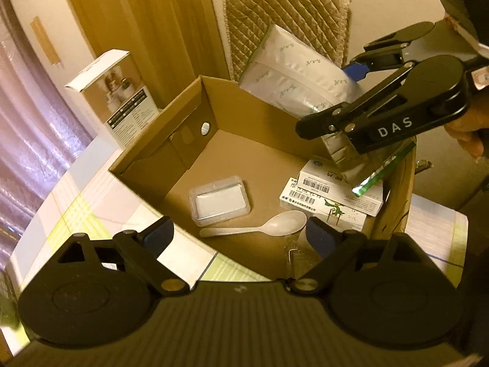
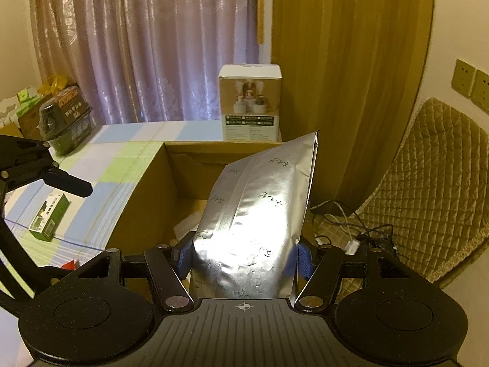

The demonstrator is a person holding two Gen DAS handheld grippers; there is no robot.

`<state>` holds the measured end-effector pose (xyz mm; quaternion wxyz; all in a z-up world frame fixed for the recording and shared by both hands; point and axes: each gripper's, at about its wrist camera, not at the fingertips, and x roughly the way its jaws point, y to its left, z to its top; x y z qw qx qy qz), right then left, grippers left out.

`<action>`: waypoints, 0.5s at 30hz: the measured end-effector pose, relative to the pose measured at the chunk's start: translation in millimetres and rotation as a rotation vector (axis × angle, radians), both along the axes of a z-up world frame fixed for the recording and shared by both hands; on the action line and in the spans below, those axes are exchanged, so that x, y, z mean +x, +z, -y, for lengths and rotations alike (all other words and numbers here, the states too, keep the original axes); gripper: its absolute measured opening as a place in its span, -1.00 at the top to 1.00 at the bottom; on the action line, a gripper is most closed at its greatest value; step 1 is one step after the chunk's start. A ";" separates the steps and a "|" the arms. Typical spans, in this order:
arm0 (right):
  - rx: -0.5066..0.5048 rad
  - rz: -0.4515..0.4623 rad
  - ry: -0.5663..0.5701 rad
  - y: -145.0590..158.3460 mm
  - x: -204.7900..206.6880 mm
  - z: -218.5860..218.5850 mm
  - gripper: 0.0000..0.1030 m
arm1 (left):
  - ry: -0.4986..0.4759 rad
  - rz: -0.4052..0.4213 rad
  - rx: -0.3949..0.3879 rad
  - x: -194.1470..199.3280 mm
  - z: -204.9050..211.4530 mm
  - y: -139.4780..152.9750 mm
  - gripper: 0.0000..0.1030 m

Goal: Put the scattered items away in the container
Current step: 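Open the left tool over the box while the right tool releases the foil bag inside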

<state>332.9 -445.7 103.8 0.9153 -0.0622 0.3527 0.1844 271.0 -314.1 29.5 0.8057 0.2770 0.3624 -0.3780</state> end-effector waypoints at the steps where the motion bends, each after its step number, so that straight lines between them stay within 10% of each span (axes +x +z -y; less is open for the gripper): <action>1: -0.003 0.000 0.005 -0.2 1.2 -1.9 -0.29 | 0.006 -0.003 -0.006 -0.4 -2.4 0.9 -0.77; 13: -0.025 -0.008 0.077 -8.3 25.0 -29.1 -0.30 | 0.097 -0.043 -0.093 -6.5 -34.7 8.8 -0.77; 15: -0.026 -0.007 0.116 -10.4 28.5 -34.7 -0.82 | 0.110 -0.046 -0.101 -6.9 -39.5 9.0 -0.77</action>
